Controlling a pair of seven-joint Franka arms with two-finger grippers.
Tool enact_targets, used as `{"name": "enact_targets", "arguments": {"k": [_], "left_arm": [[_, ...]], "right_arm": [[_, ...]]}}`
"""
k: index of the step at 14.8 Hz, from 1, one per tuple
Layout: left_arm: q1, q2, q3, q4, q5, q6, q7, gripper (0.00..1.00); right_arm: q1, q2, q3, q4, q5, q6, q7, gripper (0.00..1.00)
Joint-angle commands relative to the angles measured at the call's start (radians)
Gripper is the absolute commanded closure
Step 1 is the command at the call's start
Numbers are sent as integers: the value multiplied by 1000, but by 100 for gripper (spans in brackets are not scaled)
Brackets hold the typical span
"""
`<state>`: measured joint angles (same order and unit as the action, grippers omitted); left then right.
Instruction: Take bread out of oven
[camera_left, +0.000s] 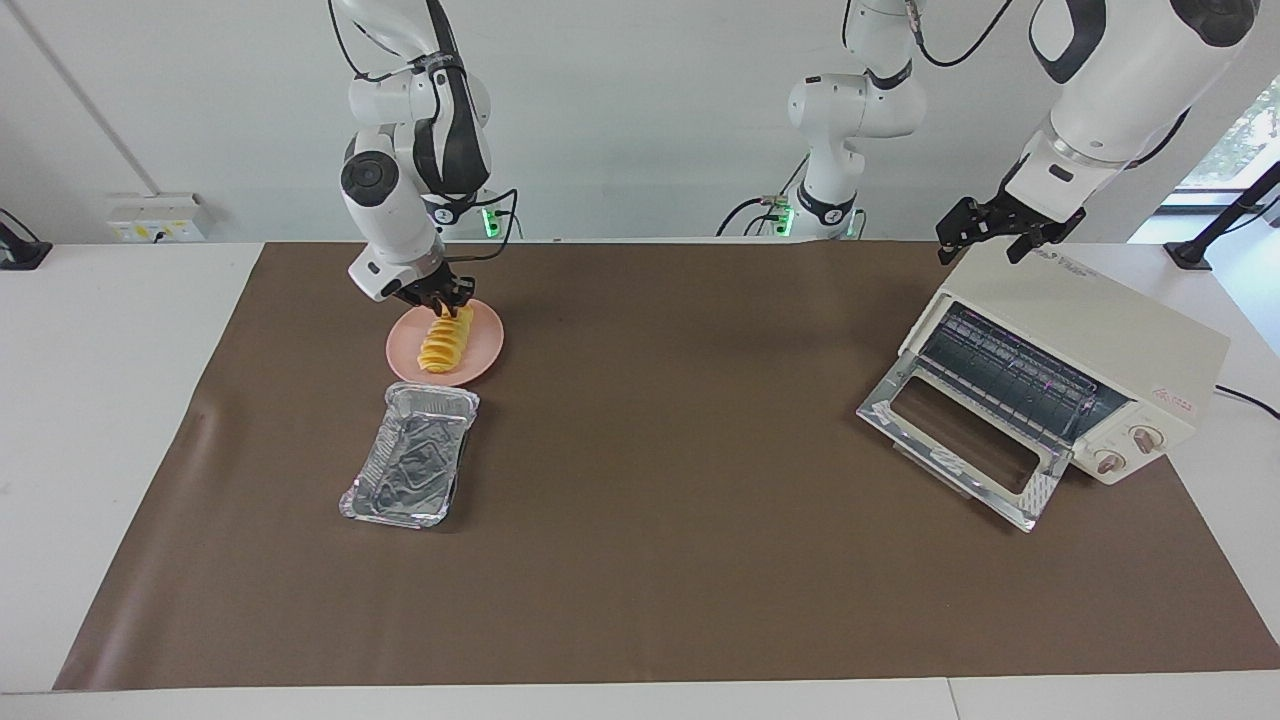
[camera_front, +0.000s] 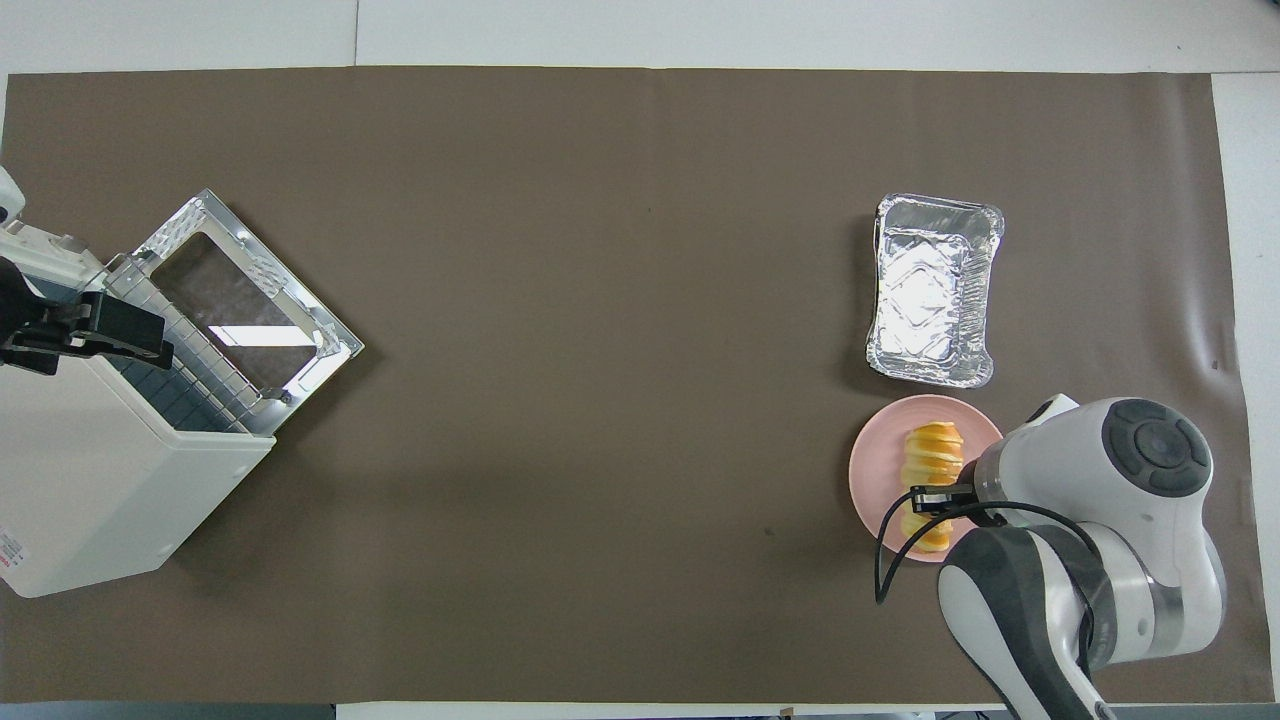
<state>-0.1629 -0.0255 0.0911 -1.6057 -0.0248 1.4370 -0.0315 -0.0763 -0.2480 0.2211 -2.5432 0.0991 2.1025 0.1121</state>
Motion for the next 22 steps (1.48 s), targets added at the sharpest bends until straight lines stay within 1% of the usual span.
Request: {"name": "enact_targets", "arguments": {"k": [1, 3, 5, 6, 8, 9, 10, 12, 13, 14, 16, 19, 22], "left_arm": [[11, -17, -2, -11, -15, -9, 5, 0], [11, -17, -2, -11, -15, -9, 5, 0], [11, -17, -2, -11, -15, -9, 4, 0], [11, -17, -2, -11, -15, -9, 4, 0], [10, -17, -2, -11, -15, -9, 5, 0], [11, -17, -2, -11, -15, -9, 5, 0], [11, -17, -2, -11, -15, -9, 4, 0], [11, -17, -2, -11, -15, -9, 4, 0], [10, -17, -2, -11, -15, -9, 4, 0], [11, -17, -2, -11, -15, -9, 4, 0], [10, -17, -2, -11, -15, -9, 4, 0], [11, -17, -2, -11, -15, -9, 5, 0], [11, -17, -2, -11, -15, -9, 5, 0]], "right_arm": [[-8, 55, 6, 120, 14, -60, 27, 0], [-17, 79, 3, 251, 14, -161, 27, 0], [-48, 84, 3, 378, 8, -248, 24, 0], [-57, 84, 3, 426, 5, -275, 20, 0], [-59, 84, 1, 538, -9, -335, 17, 0], [-59, 87, 1, 597, -24, -392, 17, 0], [-60, 102, 3, 669, -47, -456, 17, 0], [-62, 163, 3, 818, -87, -559, 14, 0], [-63, 189, 1, 866, -97, -579, 5, 0], [-77, 202, 1, 891, -114, -582, -11, 0], [-85, 207, 1, 908, -133, -582, -20, 0], [-120, 211, 0, 911, -127, -579, -22, 0], [-134, 223, 0, 911, -125, -579, -25, 0]]}}
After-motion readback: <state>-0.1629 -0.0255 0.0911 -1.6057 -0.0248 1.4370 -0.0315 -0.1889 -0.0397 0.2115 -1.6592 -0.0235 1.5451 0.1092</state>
